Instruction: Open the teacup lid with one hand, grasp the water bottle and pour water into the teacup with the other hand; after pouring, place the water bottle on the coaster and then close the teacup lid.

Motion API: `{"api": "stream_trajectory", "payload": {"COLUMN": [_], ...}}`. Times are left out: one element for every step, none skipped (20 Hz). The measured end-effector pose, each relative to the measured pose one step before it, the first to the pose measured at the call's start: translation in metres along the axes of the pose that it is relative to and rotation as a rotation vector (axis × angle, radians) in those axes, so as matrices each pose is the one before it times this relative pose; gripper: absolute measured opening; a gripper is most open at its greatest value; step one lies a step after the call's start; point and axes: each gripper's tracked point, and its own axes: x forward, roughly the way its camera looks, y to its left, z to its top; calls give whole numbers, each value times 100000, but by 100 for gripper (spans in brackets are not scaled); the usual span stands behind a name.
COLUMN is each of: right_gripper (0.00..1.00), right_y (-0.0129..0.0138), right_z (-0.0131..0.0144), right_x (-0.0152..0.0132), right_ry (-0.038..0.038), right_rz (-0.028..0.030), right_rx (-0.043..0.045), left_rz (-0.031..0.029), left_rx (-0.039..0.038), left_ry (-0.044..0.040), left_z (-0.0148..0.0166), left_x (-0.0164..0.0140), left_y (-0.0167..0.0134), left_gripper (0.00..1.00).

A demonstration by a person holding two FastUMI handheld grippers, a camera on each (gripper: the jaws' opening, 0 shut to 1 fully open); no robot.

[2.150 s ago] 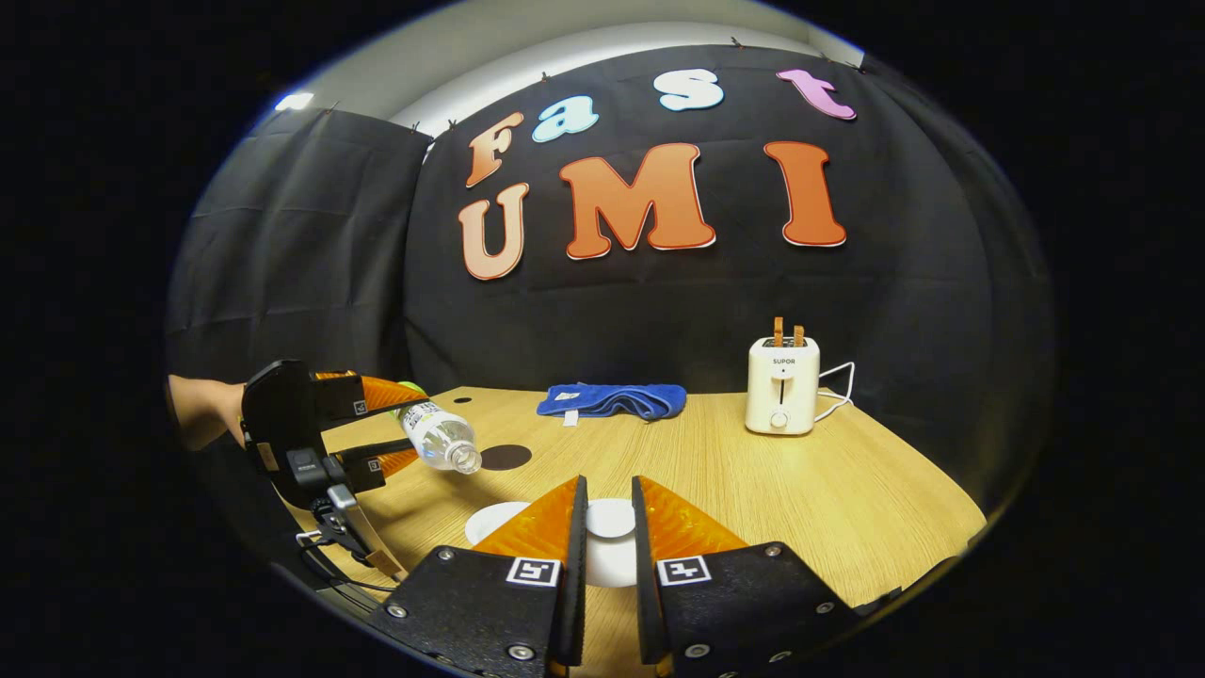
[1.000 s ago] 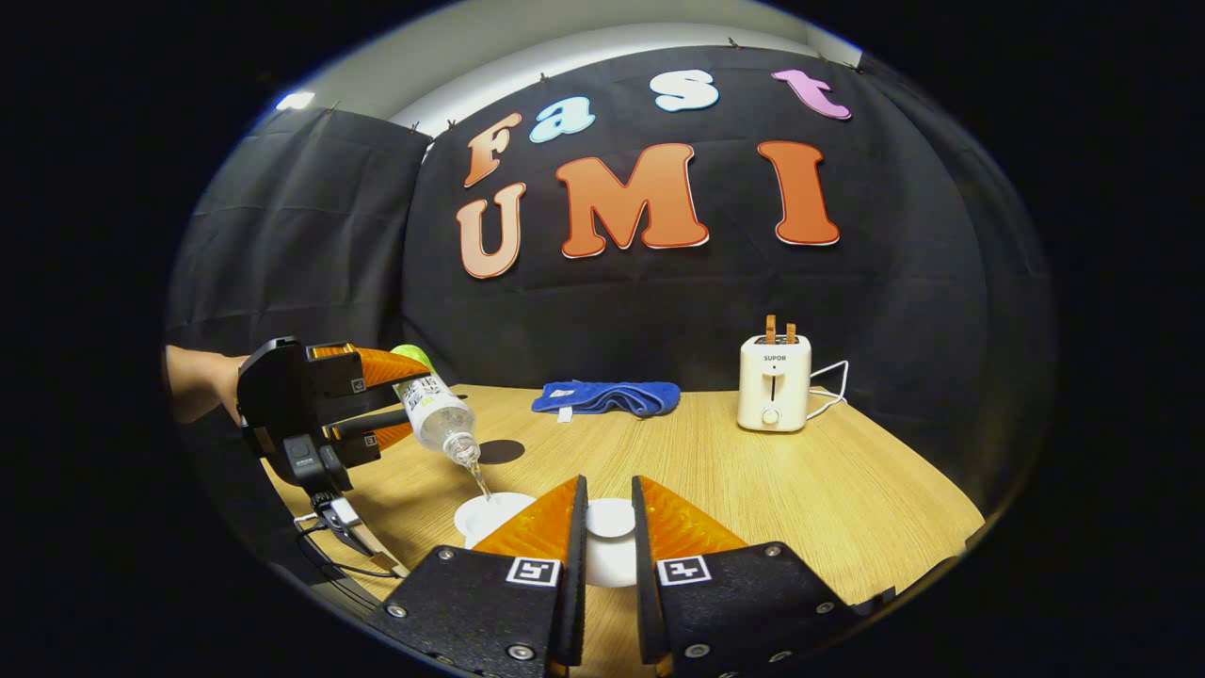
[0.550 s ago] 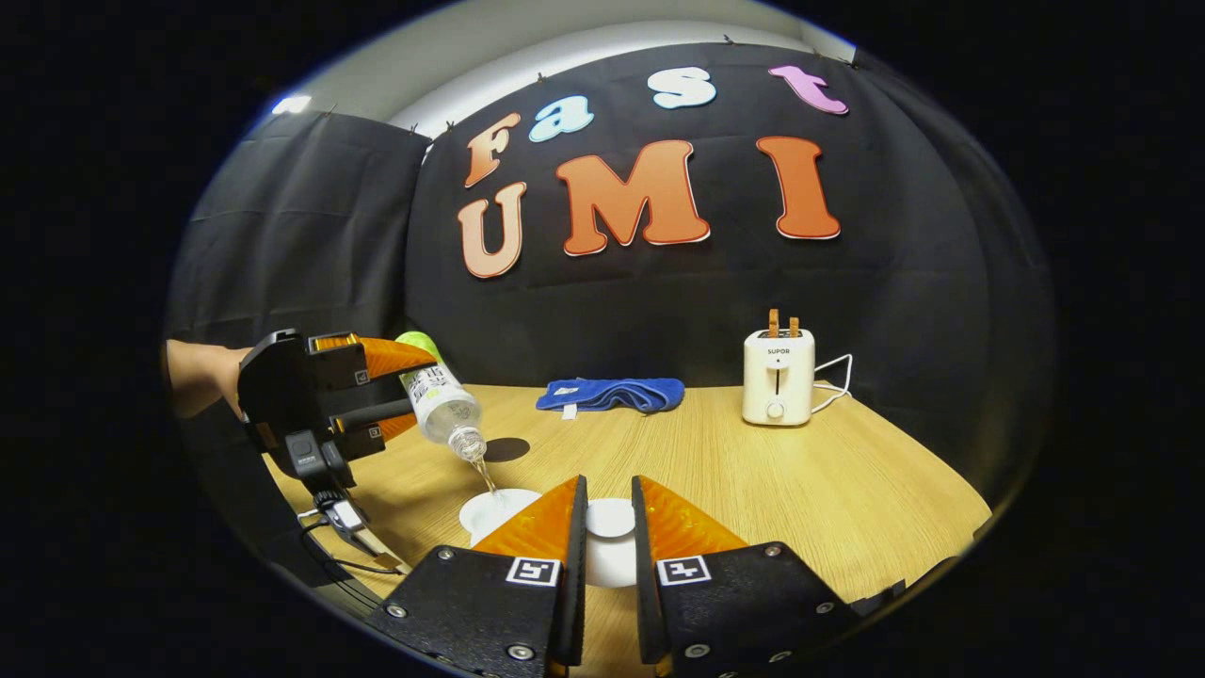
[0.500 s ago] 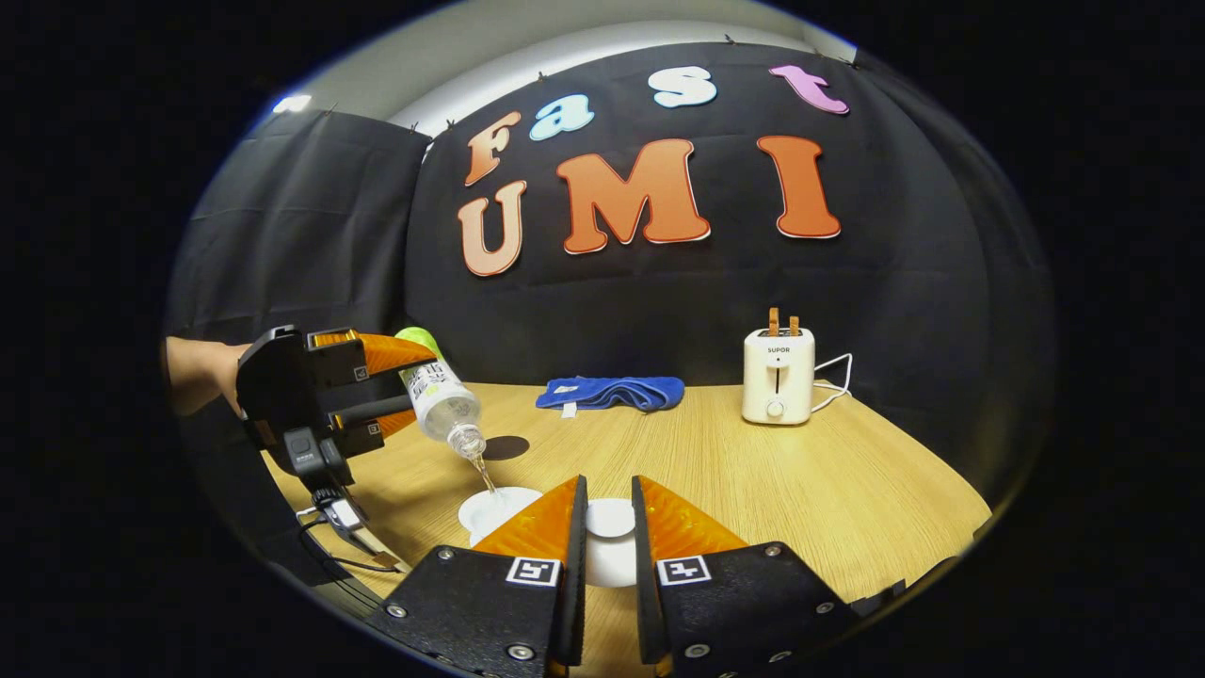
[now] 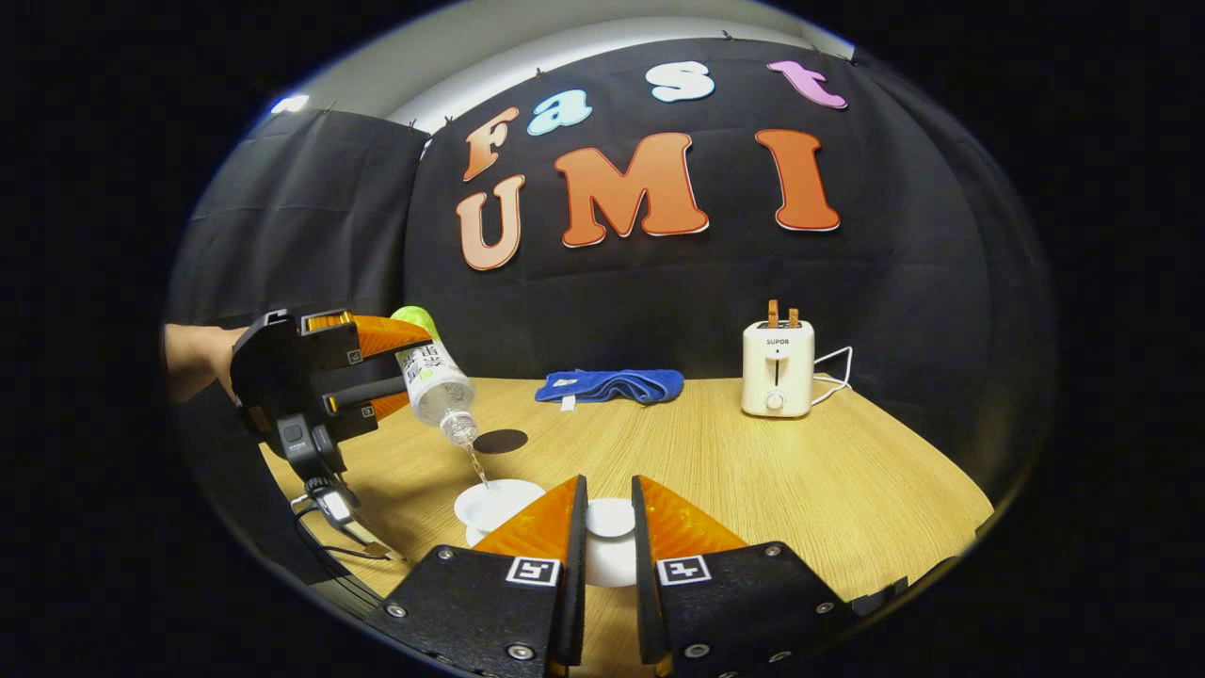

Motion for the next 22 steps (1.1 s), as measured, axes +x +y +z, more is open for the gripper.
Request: {"api": "stream_trajectory", "payload": {"right_gripper": [23, 23, 23, 23, 23, 23, 23, 23, 23, 23, 23, 23, 24, 23, 23, 23, 23, 23, 23, 23, 23, 23], "right_y": [-78, 7, -31, -22, -63, -63, -27, -79, 161, 0, -16, -23, -44, -89, -104, -15, -98, -101, -98, -57, -15, -109], "right_z": [-67, -12, -43, -94, -80, -103, -63, 34, 38, 144, -72, 34, 9, -89, 29, 11, 185, 30, 19, 94, 111, 111], "right_x": [-118, -47, 32, -37, 58, 62, 141, 23, 97, -14, -15, 21, 18, -45, -118, -82, -73, -22, -80, -65, -85, -57], "right_ry": [-47, -222, -68, 170, -258, 257, -75, 60, -11, -168, 302, -126, 238, 142, -81, -68, -490, -31, -15, 31, -102, -301], "right_rz": [281, 114, 180, 522, -113, 373, -47, 153, 453, 56, 526, 81, 139, -5, -18, 363, -23, 183, -162, -9, 117, -136], "right_rx": [-56, -34, 82, 10, -29, -80, -32, -26, -122, 72, 250, 111, -101, -239, 26, 81, 98, 96, -82, -219, -212, 76], "left_rz": [433, 438, 474, 268, 536, 369, 705, 585, 477, 735, 569, 504, 392, 405, 799, 517, 564, 369, 669, 649, 343, 278], "left_rx": [945, 917, 844, 739, 591, 848, 878, 1060, 1104, 1205, 1002, 781, 704, 1107, 1160, 921, 618, 546, 864, 729, 504, 16], "left_ry": [-112, -13, 44, 182, -177, -170, -284, -415, -274, -275, 15, 331, -142, -116, -2, 110, 57, 145, 90, -39, 204, 126], "left_z": [-8, -107, -37, -61, 149, 70, 153, 5, 79, -48, -44, -149, 27, 21, -19, -131, -52, -155, -64, -119, -121, -39], "left_x": [8, 20, 37, -13, 32, -179, -58, 0, 40, -7, 55, -80, -30, -152, 6, 60, -38, -89, 0, -16, 152, -52], "left_y": [203, 194, 92, 270, 121, 349, 257, 424, 178, 303, 131, 308, 174, 260, 283, 407, 315, 323, 274, 383, 131, 223], "left_gripper": [63, 65, 63, 65, 65, 65, 65, 65, 65, 65, 63, 63, 63, 65, 63, 63, 63, 63, 63, 65, 63, 63]}}
